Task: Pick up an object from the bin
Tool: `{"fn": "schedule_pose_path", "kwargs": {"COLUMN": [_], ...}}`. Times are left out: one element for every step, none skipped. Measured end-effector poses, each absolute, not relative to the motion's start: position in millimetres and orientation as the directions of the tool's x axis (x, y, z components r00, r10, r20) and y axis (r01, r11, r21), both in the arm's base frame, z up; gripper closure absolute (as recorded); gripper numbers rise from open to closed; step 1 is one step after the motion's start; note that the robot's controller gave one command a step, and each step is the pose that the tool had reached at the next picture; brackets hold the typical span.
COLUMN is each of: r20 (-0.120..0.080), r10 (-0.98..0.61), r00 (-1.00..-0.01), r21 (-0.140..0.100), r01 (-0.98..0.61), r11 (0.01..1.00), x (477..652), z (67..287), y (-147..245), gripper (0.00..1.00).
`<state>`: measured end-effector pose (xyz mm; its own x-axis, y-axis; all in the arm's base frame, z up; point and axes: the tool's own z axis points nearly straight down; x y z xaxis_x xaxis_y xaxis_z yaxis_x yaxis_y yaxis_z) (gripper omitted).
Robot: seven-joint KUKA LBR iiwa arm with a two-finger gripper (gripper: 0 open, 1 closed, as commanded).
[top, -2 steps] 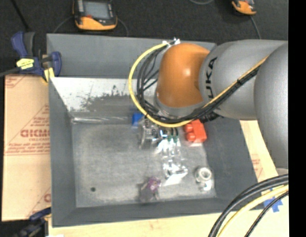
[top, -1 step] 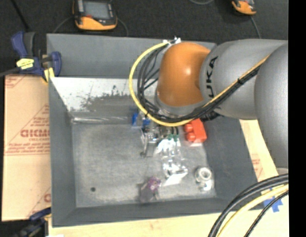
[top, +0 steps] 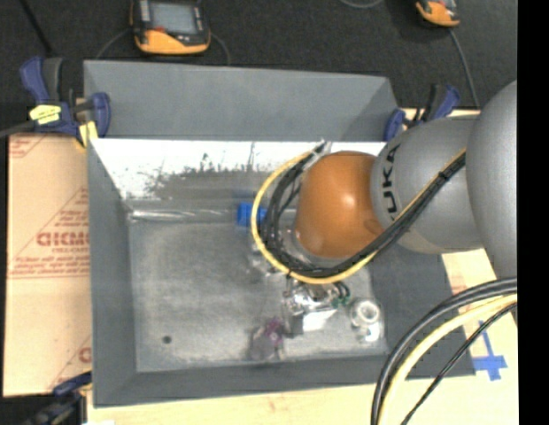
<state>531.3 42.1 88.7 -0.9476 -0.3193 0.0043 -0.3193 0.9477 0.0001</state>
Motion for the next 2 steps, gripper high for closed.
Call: {"fn": "schedule_pose_path", "kwargs": {"r20": [0.002, -0.003], "r10": [-0.345, -0.344], "r00": [-0.939, -0.939], "r21": [0.002, 0.001], "r01": [-0.345, -0.344], "r11": [0.939, 0.939], "x": [497.9, 500.2], "z": [69.6, 71.0], "y": [38.1, 38.3], "gripper": [0.00, 1.00]}}
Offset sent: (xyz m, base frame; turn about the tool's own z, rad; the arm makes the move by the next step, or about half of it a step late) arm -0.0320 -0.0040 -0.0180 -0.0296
